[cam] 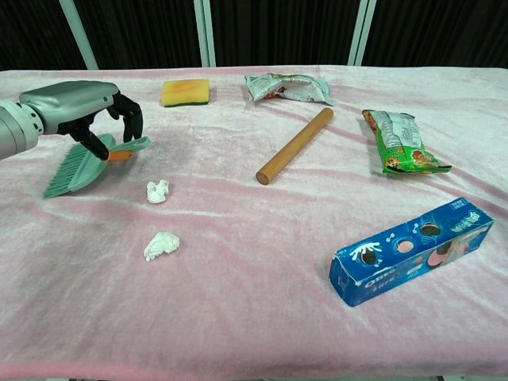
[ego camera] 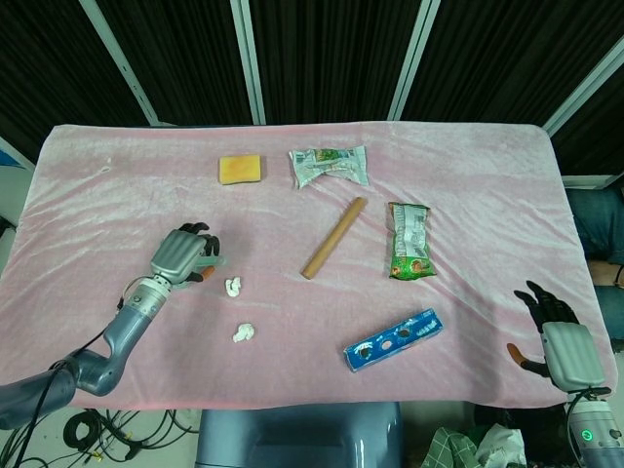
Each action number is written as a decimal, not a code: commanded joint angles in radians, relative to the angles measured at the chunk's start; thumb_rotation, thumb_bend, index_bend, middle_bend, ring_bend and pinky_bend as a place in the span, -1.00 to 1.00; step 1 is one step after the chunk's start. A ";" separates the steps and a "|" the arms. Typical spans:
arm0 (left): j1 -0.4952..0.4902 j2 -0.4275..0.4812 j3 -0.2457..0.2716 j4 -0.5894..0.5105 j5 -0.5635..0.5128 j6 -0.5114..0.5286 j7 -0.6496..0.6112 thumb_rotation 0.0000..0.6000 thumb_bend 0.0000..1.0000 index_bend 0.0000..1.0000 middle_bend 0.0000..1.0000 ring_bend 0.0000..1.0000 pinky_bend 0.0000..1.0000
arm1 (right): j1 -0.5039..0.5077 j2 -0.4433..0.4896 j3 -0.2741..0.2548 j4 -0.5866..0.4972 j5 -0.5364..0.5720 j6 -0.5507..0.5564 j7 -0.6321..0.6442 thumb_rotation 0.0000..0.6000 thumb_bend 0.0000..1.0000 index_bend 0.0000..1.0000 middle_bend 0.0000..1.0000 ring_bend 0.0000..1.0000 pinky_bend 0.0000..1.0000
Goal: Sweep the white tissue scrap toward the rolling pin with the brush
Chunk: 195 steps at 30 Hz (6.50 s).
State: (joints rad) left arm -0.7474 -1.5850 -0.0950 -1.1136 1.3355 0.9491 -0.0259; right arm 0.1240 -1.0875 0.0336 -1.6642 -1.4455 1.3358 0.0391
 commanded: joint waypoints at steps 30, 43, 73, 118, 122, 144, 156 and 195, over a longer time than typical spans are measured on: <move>-0.073 0.101 -0.060 -0.248 -0.015 -0.083 -0.079 1.00 -0.23 0.13 0.17 -0.60 -0.41 | 0.001 0.000 0.002 -0.001 0.007 -0.004 -0.003 1.00 -0.60 -0.65 -0.91 -0.80 -0.70; -0.036 -0.041 -0.080 -0.182 -0.002 0.056 -0.105 1.00 -0.24 0.19 0.23 -0.53 -0.41 | -0.001 0.002 0.001 -0.004 0.005 -0.003 -0.001 1.00 -0.60 -0.65 -0.91 -0.80 -0.70; -0.105 -0.174 -0.129 -0.015 0.038 0.026 -0.252 1.00 -0.23 0.22 0.27 -0.51 -0.41 | 0.002 0.006 0.000 -0.005 0.007 -0.010 0.007 1.00 -0.60 -0.65 -0.91 -0.80 -0.70; 0.145 0.198 0.003 -0.501 0.006 0.149 -0.305 1.00 -0.23 0.27 0.32 -0.49 -0.38 | 0.001 0.006 -0.002 -0.010 0.007 -0.010 -0.006 1.00 -0.60 -0.65 -0.91 -0.80 -0.70; 0.205 0.155 0.027 -0.538 0.007 0.245 -0.192 1.00 -0.23 0.27 0.32 -0.49 -0.39 | 0.001 0.006 -0.002 -0.010 0.008 -0.011 -0.005 1.00 -0.60 -0.65 -0.91 -0.80 -0.70; 0.181 0.009 -0.035 -0.633 -0.085 0.231 0.078 1.00 -0.23 0.29 0.33 -0.49 -0.41 | 0.001 0.007 -0.003 -0.012 0.009 -0.012 -0.003 1.00 -0.60 -0.65 -0.91 -0.80 -0.70; 0.186 -0.074 -0.037 -0.592 -0.139 0.237 0.172 1.00 -0.23 0.29 0.34 -0.49 -0.41 | 0.001 0.007 -0.001 -0.012 0.012 -0.012 -0.001 1.00 -0.60 -0.65 -0.91 -0.80 -0.69; -0.107 -0.418 -0.360 0.059 0.072 0.356 -0.120 1.00 -0.23 0.31 0.35 -0.48 -0.42 | 0.003 0.010 -0.003 -0.012 0.013 -0.021 0.005 1.00 -0.60 -0.64 -0.91 -0.80 -0.69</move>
State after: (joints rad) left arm -0.8344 -1.9960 -0.4315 -1.0635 1.3965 1.2875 -0.1257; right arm 0.1274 -1.0774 0.0309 -1.6762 -1.4323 1.3144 0.0446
